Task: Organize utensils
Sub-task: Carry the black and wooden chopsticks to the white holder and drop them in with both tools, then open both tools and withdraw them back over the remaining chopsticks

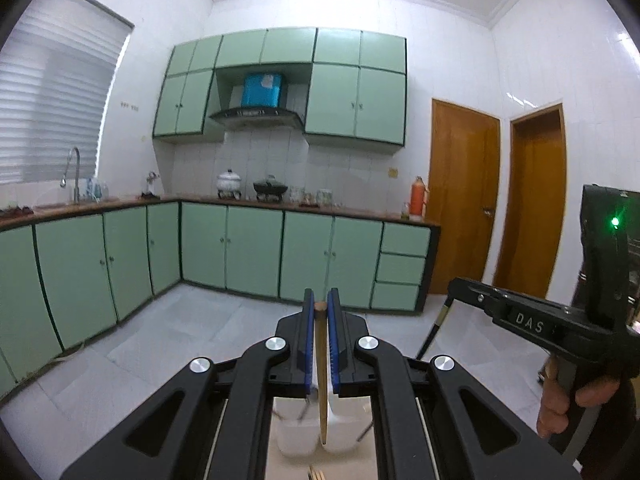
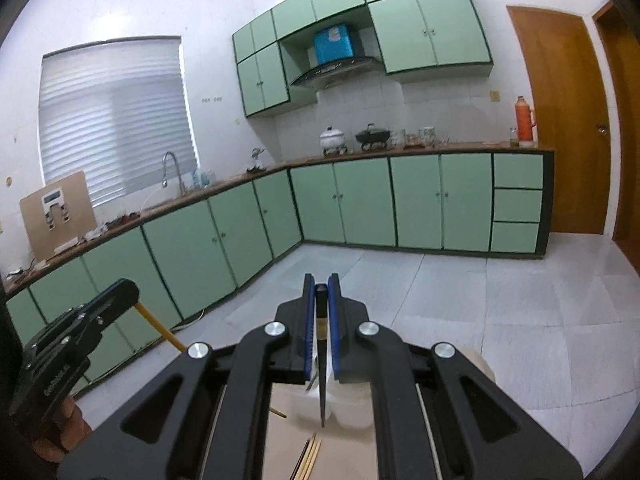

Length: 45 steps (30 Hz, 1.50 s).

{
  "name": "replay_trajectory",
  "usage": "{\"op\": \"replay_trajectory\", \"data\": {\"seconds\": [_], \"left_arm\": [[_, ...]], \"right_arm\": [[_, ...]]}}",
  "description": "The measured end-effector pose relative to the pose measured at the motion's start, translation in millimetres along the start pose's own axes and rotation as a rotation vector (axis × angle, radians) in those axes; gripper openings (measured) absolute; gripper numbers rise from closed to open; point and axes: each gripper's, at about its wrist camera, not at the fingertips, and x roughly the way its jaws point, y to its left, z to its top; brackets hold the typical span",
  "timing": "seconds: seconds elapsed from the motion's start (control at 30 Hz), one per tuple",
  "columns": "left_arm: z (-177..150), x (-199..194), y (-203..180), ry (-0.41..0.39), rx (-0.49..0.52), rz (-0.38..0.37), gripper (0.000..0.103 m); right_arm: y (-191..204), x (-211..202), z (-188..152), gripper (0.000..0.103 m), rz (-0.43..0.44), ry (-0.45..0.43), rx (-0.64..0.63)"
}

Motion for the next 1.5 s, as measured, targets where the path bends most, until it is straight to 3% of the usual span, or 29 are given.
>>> {"op": "replay_trajectory", "data": {"seconds": [0.2,0.4,0.7,0.87,1.0,1.1,1.3,1.5], "left_arm": [[15.7,33.9,0.6,-0.028,0.006,0.028,0.006],[-1.8,69.5,2.2,0.0,0.017,0.05,0.006],[-54.1,120.7,10.8,0.149,0.001,0.053,0.006],[-70.1,123.0,17.1,0.21,-0.019,0.052,0.012],[-71.0,107.6,19.5,0.205,-0.019,0.059,0.027],[-71.4,87.4,21.3,0.189,-0.018,0.074,0.04],[-77.7,41.3,20.2,0.156,-0.032,0.077,0.053],[-108.6,-1.3,13.2,0.17,-0.01,0.085,0.067]], "right_arm": [[-7.2,28.7,17.9,0.006,-0.039,-0.031,-0.021],[-16.6,63.5,11.5,0.006,-0.06,-0.028,-0.036],[-30.6,103.5,-35.7,0.006,-0.049,0.099,-0.009],[-30.9,101.4,-50.9,0.011,-0.051,0.128,-0.011],[-34.7,84.9,-56.1,0.028,-0.063,0.106,0.011],[-36.2,62.4,-57.9,0.05,-0.08,0.057,0.024],[-30.1,16.0,-81.4,0.072,-0.115,-0.013,0.006],[-18.6,-18.6,-132.8,0.091,-0.148,-0.007,-0.006]]}}
